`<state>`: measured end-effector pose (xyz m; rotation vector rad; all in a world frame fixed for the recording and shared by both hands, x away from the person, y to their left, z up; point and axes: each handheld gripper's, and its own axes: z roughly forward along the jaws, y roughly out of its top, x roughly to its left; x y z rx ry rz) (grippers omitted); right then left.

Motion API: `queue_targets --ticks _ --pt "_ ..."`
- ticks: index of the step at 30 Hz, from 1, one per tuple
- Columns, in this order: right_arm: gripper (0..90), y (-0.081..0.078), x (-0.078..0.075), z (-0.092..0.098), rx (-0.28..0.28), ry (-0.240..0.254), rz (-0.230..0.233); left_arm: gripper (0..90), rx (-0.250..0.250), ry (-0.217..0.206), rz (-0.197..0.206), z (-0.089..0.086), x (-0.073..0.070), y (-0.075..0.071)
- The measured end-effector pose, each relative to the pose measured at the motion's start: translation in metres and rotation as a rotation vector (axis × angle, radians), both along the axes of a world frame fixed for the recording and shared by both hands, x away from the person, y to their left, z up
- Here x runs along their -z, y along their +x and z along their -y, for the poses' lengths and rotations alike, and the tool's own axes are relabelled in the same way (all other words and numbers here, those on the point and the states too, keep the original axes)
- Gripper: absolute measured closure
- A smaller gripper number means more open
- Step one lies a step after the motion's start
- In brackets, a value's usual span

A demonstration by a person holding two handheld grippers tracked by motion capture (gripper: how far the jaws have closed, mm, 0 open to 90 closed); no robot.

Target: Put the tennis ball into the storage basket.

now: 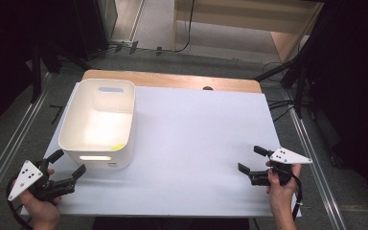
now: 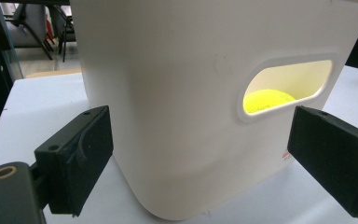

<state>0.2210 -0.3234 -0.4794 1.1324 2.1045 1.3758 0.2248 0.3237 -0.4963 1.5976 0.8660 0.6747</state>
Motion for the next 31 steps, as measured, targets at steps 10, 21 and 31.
queue_targets --ticks 10,21,31 --pt "5.2 -0.007 0.007 0.012 0.015 0.015 -0.011 7.3 -0.001 0.002 0.002 0.000 0.000 0.000" --pt "0.0 -0.012 0.019 0.024 0.033 0.051 -0.014 7.3 0.000 0.002 0.003 0.000 0.000 0.000" --pt "0.0 -0.017 0.025 0.031 0.061 0.057 0.001 7.3 -0.003 0.002 0.001 0.000 0.000 0.000"
